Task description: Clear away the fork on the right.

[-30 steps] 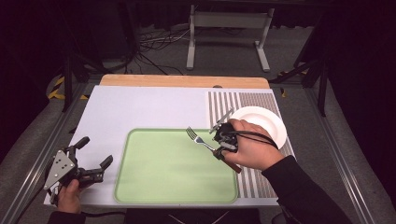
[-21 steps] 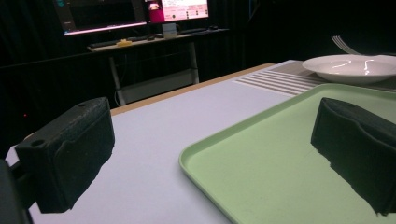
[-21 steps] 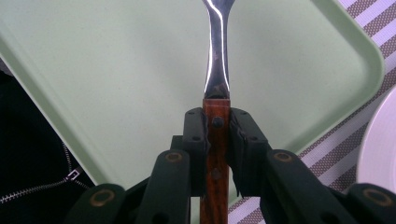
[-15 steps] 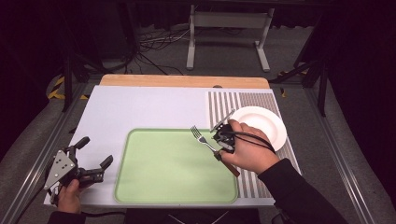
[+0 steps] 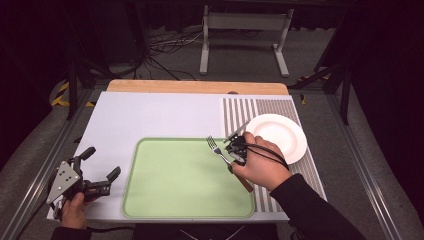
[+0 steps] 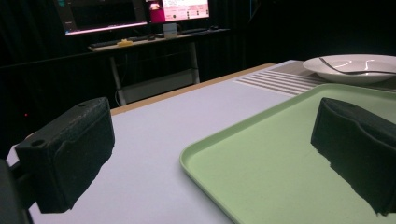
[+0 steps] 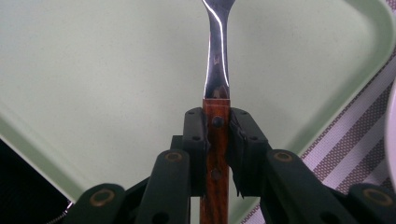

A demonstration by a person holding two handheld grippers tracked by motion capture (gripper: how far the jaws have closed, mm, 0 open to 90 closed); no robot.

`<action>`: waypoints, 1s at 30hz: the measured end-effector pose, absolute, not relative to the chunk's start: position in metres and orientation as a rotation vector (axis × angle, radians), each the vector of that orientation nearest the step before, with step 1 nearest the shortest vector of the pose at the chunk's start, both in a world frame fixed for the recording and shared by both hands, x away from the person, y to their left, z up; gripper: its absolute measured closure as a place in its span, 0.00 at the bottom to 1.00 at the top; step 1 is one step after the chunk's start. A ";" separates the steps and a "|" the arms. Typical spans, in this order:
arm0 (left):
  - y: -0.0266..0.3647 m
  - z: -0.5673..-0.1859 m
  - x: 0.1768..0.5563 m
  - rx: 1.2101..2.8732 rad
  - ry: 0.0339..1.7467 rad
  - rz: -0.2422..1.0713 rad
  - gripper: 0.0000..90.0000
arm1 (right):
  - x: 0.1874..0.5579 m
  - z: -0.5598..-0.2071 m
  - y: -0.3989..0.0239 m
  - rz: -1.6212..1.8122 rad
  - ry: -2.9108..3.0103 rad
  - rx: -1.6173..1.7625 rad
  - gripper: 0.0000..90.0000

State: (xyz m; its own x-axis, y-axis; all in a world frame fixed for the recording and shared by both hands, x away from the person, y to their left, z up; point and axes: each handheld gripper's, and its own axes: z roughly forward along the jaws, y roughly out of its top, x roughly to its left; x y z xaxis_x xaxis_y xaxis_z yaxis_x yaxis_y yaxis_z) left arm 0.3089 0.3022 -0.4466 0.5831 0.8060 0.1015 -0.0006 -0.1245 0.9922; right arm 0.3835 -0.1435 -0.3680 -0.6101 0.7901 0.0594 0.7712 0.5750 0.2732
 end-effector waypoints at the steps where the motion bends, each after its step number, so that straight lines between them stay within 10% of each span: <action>1: 0.302 -0.447 0.309 1.552 0.704 0.798 0.00 | 0.384 -0.370 -0.144 0.412 2.726 1.355 0.86; 30: 0.302 -0.447 0.310 1.556 0.703 0.796 0.00 | 0.381 -0.406 -0.139 0.301 2.728 1.506 0.86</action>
